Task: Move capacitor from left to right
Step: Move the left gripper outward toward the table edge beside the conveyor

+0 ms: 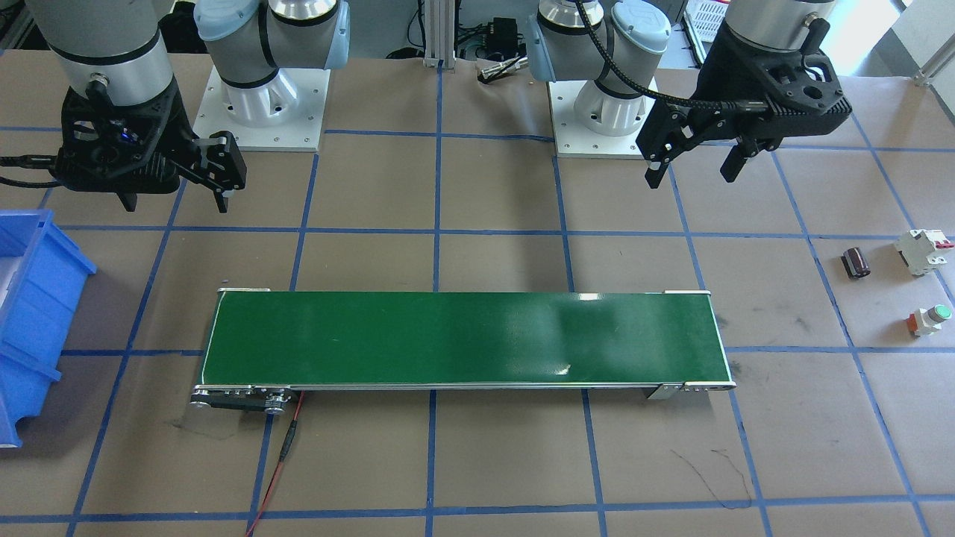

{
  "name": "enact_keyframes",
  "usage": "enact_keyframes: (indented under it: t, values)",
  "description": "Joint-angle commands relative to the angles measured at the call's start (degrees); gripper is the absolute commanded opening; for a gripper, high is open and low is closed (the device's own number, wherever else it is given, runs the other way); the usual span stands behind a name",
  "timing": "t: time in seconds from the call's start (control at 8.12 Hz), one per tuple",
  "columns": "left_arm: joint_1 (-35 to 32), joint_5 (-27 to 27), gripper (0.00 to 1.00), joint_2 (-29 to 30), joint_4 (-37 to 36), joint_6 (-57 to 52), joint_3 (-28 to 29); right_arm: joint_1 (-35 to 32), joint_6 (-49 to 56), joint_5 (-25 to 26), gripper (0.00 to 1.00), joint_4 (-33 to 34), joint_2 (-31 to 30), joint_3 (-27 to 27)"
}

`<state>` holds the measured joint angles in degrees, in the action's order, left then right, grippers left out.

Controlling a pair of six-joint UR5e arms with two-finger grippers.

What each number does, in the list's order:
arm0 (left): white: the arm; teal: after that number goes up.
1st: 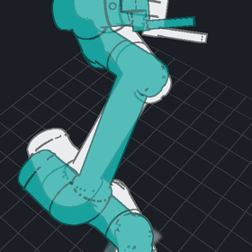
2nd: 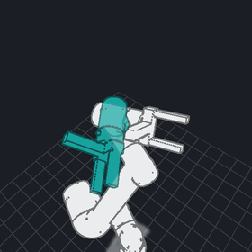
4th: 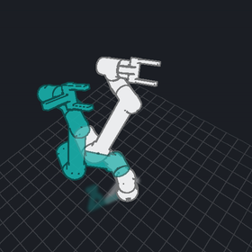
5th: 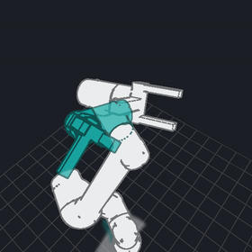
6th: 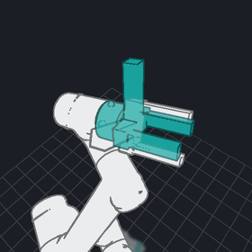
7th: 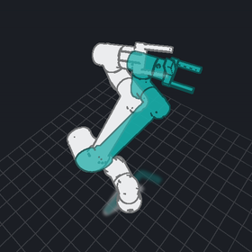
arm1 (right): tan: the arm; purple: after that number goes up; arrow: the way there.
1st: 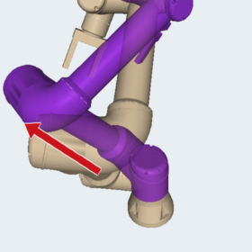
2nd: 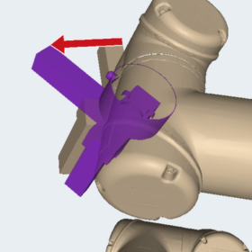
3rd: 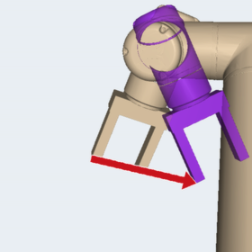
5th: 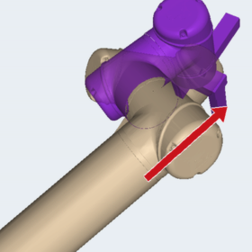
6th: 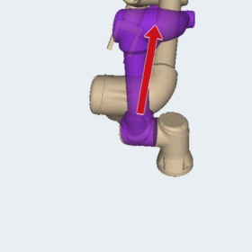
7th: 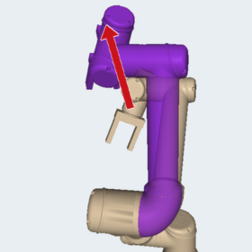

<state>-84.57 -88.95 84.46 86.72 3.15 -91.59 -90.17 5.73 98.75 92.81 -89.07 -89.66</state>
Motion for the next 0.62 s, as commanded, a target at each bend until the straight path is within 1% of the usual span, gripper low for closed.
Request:
enact_keyframes:
  t: [0.0,0.49]
  values:
    - [0.02,0.09,1.00,-0.09,0.03,-0.07,0.09,0.08,0.07,0.56,1.00,0.09,-0.93,0.45]
    - [0.37,0.36,1.00,-0.17,0.03,-0.07,0.09,0.00,0.07,0.13,1.00,-0.08,-1.72,0.36]
